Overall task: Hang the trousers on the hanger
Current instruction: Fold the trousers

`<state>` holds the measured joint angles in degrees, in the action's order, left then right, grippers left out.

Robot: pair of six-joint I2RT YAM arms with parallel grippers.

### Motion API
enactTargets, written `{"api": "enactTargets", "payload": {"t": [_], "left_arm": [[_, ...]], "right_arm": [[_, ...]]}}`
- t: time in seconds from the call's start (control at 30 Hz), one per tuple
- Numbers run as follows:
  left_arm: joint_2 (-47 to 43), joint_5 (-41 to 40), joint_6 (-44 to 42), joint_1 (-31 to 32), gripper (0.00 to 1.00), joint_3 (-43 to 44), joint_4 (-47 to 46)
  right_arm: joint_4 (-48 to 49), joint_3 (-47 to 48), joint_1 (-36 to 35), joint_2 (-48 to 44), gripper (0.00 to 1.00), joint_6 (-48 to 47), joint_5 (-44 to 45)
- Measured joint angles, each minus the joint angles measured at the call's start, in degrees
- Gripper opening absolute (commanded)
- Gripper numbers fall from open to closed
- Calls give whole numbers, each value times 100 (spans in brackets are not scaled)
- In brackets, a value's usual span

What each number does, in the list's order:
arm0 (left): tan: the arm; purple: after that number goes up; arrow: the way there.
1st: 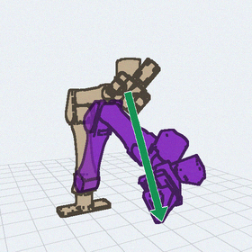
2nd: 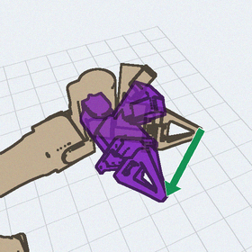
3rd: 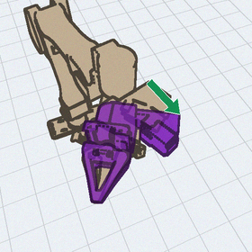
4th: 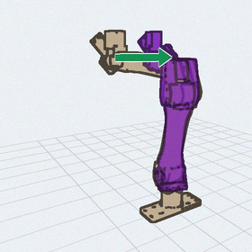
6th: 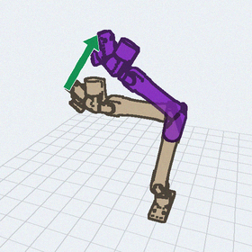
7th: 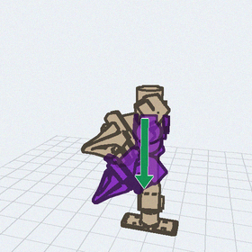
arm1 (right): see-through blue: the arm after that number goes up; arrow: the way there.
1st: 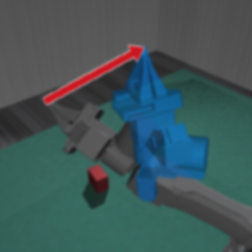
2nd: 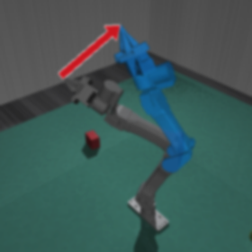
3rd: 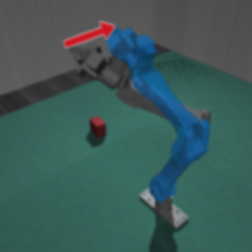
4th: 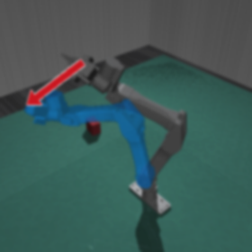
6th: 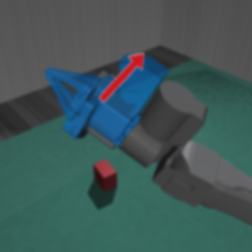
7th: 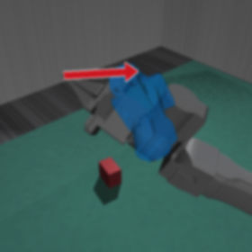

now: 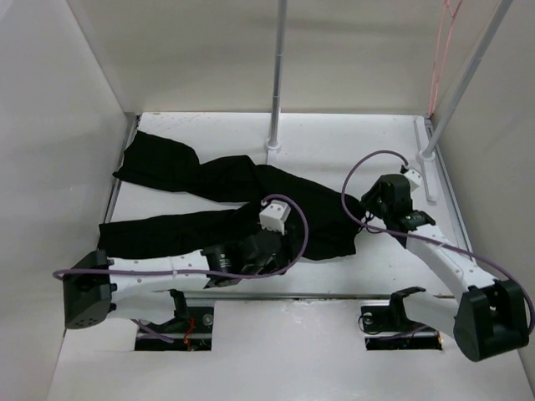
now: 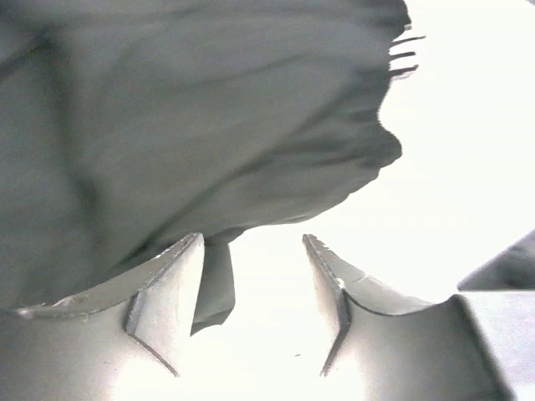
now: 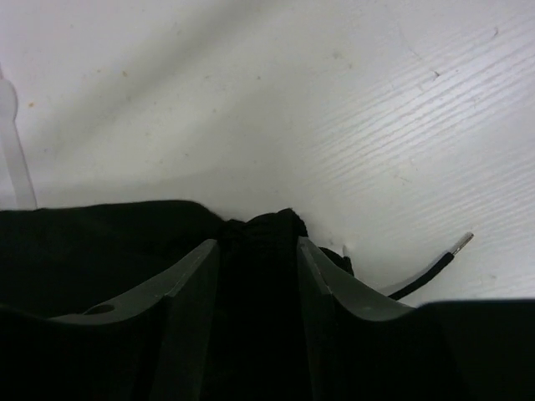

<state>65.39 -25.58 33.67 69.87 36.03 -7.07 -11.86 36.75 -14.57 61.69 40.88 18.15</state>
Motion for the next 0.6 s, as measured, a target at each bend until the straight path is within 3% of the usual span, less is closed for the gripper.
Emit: {"api": "enactTargets", "payload": {"t": [0.23, 0.43, 0.6], "left_arm": [[1609, -9, -538, 557, 64, 938, -820], [3027, 7, -1121, 662, 68, 1700, -1244], [3770, 42, -1414, 737, 70, 1998, -1443]], "right_arm": [[721, -22, 457, 914, 56, 133, -326], [1182, -42, 518, 1528, 55, 439, -1023], [1440, -186, 651, 1589, 39, 697, -1349]]}}
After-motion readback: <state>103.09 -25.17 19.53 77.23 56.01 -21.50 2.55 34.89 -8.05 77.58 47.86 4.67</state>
